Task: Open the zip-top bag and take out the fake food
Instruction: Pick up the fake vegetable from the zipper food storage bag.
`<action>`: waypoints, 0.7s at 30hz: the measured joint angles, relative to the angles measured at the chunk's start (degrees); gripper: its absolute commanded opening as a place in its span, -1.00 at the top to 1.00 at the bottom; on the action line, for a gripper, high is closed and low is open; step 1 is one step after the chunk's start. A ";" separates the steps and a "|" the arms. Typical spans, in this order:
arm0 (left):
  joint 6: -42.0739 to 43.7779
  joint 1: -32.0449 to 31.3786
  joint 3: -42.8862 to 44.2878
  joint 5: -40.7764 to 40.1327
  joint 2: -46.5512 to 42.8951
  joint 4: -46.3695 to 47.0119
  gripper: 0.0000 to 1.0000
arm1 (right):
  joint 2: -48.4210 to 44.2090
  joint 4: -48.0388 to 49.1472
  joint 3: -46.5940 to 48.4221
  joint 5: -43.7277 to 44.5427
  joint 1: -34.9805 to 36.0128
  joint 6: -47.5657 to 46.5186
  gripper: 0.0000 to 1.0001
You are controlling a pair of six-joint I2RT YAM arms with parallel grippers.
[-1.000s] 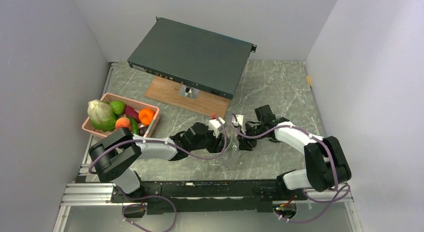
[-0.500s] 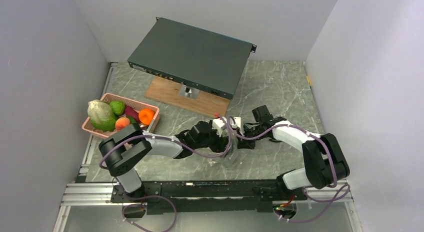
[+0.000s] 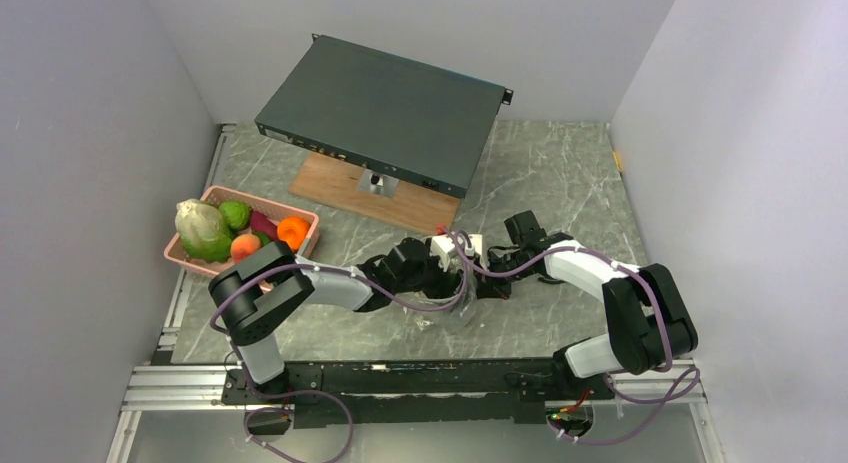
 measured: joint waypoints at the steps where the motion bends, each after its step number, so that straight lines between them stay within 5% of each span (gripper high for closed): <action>1: 0.02 0.00 0.07 -0.07 0.00 -0.24 -0.93 | 0.00 0.00 0.00 0.00 -0.02 0.00 1.00; 7: 0.13 0.07 1.14 -0.04 0.13 -2.43 -0.93 | 0.28 -0.02 0.00 0.00 -0.50 0.50 1.00; 14: 0.26 0.15 1.66 -0.17 0.33 -3.06 0.06 | 0.31 -0.04 0.00 0.00 -0.74 1.25 1.00; 21: 1.70 0.26 1.77 -0.81 -1.97 -7.04 0.47 | 0.31 0.09 0.00 -0.61 -1.05 1.29 1.00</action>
